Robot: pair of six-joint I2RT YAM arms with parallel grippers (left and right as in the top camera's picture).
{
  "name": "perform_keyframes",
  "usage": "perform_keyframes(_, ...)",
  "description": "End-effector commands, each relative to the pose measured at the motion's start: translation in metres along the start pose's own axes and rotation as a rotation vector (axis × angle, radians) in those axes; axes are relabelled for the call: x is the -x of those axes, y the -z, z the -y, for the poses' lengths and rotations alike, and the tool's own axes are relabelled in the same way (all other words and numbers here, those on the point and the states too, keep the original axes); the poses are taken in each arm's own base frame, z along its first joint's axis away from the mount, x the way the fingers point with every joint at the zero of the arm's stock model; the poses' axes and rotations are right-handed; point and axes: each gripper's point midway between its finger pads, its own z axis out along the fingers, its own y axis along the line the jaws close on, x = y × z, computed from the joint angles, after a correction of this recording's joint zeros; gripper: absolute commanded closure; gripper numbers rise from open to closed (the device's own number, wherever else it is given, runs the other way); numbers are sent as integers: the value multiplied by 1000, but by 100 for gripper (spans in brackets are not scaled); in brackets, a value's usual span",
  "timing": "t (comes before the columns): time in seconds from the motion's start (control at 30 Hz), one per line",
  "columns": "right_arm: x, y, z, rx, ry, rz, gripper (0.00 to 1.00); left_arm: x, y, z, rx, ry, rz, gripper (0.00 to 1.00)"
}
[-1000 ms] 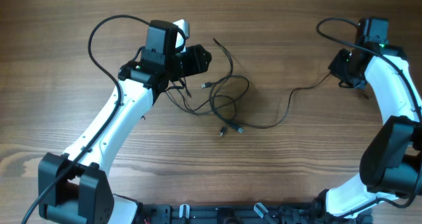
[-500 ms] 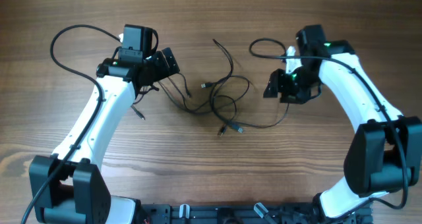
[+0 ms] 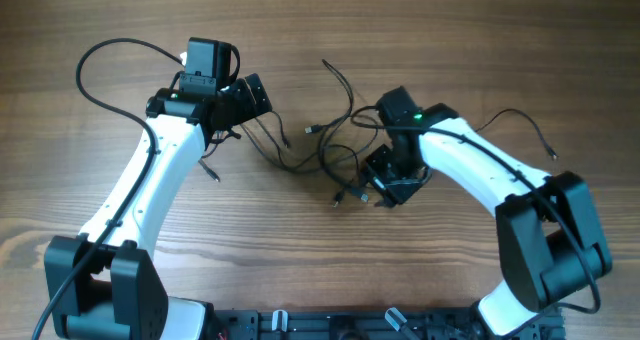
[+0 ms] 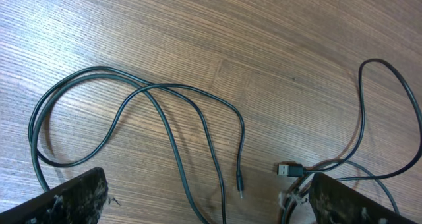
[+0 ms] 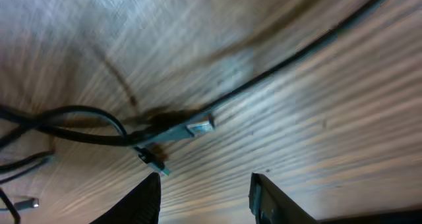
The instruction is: Untangle cables
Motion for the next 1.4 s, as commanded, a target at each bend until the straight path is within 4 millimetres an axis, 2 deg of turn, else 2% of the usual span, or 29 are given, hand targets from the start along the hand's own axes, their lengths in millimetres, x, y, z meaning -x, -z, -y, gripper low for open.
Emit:
perform_keyframes(0.0,1,-8,8,-43,-173,62,58,2,-2,-4,15,3,5,0)
perform_keyframes(0.1,10,-12,6,-22,-303,125,58,2,-2,-4,15,3,5,0)
perform_keyframes(0.17,18,-14,-2,23,-288,160,55,2,-2,-4,15,3,5,0)
perform_keyframes(0.2,20,-16,-1,24,-312,168,49,2,-2,-4,15,3,5,0)
perform_keyframes(0.4,28,-20,3,30,-329,205,50,2,-2,-4,15,3,5,0)
perform_keyframes(0.57,33,-19,3,34,-324,235,73,2,-2,-4,15,3,5,0)
perform_keyframes(0.67,33,-19,3,34,-324,235,78,2,-2,-4,15,3,5,0)
perform_keyframes(0.8,42,-16,8,19,-326,295,78,2,-2,-4,15,3,5,0)
perform_keyframes(0.93,45,-16,5,23,-280,311,91,2,-2,-4,15,3,5,0)
perform_keyframes(1.03,46,-15,5,16,-214,315,96,2,-2,-4,15,3,5,0)
perform_keyframes(1.07,53,-12,5,11,-178,353,96,2,-2,-4,15,3,5,0)
perform_keyframes(1.13,64,-4,0,15,-92,391,96,2,-2,-4,15,3,5,0)
perform_keyframes(1.2,71,21,-19,57,127,394,96,2,-2,-4,15,3,5,0)
perform_keyframes(1.3,53,82,-60,225,539,359,96,2,-2,-4,15,3,5,0)
perform_keyframes(1.33,45,110,-67,270,603,389,96,2,-2,-4,15,3,5,0)
perform_keyframes(1.37,38,129,-70,298,647,421,96,2,-2,-4,15,3,5,0)
